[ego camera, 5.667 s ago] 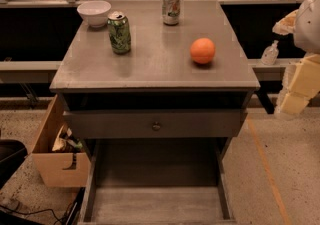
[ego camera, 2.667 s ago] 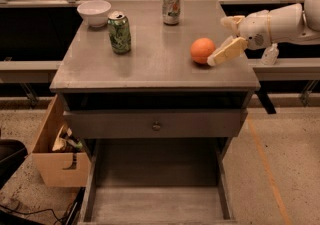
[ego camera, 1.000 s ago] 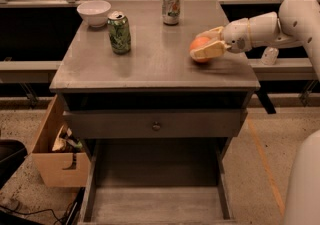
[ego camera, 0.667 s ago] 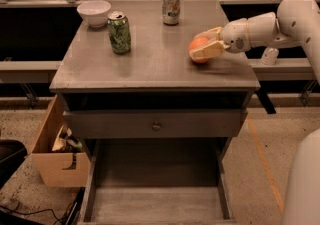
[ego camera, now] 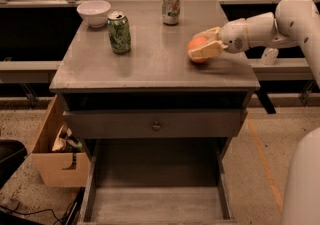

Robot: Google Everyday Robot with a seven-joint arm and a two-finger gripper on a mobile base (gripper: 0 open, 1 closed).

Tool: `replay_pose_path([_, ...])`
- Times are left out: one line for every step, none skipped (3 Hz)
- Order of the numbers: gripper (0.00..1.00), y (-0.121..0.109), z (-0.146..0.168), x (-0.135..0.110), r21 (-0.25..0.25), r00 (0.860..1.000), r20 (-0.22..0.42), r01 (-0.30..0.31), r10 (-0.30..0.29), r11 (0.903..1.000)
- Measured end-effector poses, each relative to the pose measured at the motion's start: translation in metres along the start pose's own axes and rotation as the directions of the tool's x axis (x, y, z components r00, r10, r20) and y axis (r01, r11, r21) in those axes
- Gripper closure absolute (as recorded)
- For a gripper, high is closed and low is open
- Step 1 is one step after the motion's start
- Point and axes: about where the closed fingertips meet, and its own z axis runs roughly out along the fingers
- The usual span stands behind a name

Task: Place orange into middle drawer

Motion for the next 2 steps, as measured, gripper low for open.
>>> replay_pose_path([1.00,0.004,0.000,-0.013,0.008,1.000,0.004,0.018,-0.018,0.9998])
replay_pose_path([1.00,0.020,-0.009,-0.035,0.024,0.998,-0.003,0.057,-0.057,0.9981])
